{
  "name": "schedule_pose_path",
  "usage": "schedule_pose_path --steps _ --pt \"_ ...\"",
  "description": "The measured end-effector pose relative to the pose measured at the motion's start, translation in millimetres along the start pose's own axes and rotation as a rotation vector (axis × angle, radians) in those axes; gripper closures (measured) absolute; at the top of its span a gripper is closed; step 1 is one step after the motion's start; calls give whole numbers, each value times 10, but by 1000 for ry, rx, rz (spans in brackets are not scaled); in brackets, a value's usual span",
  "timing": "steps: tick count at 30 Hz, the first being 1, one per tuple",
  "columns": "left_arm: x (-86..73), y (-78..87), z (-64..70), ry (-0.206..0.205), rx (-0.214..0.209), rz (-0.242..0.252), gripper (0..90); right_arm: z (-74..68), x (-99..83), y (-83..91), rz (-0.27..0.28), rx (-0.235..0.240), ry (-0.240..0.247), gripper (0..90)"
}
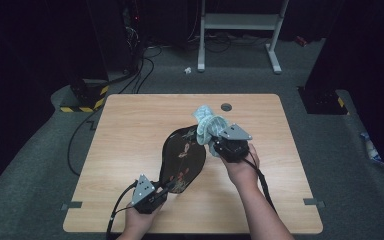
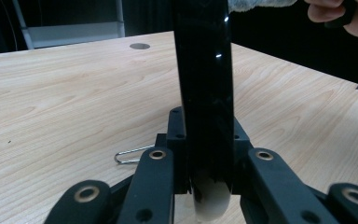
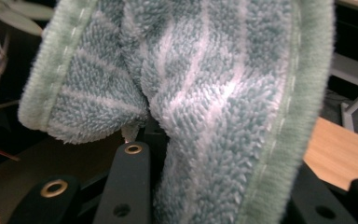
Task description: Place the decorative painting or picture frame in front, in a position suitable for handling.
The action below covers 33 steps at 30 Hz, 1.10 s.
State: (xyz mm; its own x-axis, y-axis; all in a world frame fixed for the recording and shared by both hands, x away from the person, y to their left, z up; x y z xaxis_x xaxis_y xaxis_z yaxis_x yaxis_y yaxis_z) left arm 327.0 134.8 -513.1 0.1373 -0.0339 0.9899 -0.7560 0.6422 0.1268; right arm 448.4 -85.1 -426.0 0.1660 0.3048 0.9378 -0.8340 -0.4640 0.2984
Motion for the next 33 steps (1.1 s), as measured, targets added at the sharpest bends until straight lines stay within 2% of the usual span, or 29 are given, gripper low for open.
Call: schedule_pose_path --steps 3,10,22,26,29,33 --pt "0 1 8 -2 4 -2 783 -67 -40 -2 -1 20 8 662" --pt "0 -2 10 -15 9 -10 777 -365 -67 89 22 86 36 662" --pt "4 -8 12 -9 12 -8 778 -1076 -20 433 119 234 120 662" --pt "5 -11 10 -10 11 -8 779 -1220 -14 508 130 269 147 662" --pt "7 -15 10 -11 10 -8 779 -1227 -16 518 131 274 154 662" --pt "10 -18 9 -13 7 -9 781 -1058 -37 441 115 249 131 662"
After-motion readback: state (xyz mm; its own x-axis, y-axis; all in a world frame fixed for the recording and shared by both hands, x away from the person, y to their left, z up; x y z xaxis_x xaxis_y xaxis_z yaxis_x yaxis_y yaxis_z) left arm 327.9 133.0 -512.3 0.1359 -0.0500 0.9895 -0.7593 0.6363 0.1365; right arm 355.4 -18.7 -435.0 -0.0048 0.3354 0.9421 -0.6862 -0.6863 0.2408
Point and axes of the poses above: each handheld gripper's, and its own axes: y roughly backward along the jaws, x roughly out of its top, z roughly to its right, the point moved 5 cm from there along -y, roughly forward along the jaws, and after that the axes turned 9 degrees about z, right-handed, at the moved point
